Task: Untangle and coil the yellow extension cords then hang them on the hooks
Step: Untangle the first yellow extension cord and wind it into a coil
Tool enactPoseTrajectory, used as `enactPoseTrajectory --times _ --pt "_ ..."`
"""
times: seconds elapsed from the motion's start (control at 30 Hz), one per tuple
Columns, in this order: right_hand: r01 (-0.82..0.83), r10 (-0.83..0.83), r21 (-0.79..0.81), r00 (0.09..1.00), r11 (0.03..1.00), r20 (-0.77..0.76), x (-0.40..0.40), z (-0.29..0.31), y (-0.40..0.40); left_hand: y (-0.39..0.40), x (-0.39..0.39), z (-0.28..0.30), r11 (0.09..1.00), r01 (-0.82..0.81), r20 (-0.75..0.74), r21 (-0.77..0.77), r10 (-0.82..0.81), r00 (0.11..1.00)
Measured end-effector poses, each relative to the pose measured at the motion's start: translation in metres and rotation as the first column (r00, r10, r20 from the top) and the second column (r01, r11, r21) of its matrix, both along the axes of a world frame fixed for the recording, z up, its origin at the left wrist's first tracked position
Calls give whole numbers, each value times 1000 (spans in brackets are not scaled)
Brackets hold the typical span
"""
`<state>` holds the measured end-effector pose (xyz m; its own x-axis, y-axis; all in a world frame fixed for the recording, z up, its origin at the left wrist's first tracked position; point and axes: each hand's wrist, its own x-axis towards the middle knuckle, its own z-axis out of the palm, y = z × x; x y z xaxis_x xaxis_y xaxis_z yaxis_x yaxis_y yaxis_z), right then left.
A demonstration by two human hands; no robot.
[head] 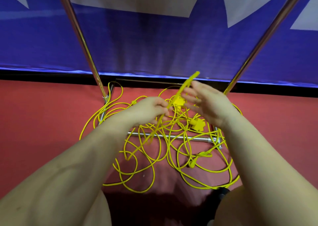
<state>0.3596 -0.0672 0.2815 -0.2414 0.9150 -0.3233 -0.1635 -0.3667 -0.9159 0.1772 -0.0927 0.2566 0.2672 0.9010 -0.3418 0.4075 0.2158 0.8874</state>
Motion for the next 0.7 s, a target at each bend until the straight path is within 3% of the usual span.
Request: enactPoseTrajectory --times 0.07,0.13,0.2,0.23,0.3,0.4,0.43,0.5,0.6,0.7 --pt "-307 294 -10 902 952 316 -6 -8 -12 3 0 8 975 -188 287 -119 215 933" --pt "-561 504 -43 706 827 497 -15 -19 -24 7 -3 14 914 -316 542 -255 405 736" --pt "-622 528 -19 647 782 550 -23 -25 -30 10 -8 19 869 -380 652 -316 490 579" --pt "-603 502 10 673 798 542 -24 -25 -28 11 -10 19 870 -382 669 -312 487 562" --pt "-465 408 37 809 884 424 -21 -17 -22 12 -12 16 907 -325 627 -269 421 656" --pt "-130 130 -8 990 992 52 -9 -2 -9 1 -4 5 975 -51 299 -219 116 947" --pt "-25 20 -56 996 998 -92 -5 1 -4 -3 0 0 973 62 170 -223 -24 985" --pt "126 -161 -143 950 982 -266 2 7 1 -8 4 -9 958 217 -23 -187 -225 974" --pt "191 -223 -141 937 971 -268 7 8 5 -7 7 -13 972 213 -49 -101 -218 975" --pt "5 -5 12 999 1000 47 5 1 -1 -1 5 -7 996 58 40 -65 -55 998"
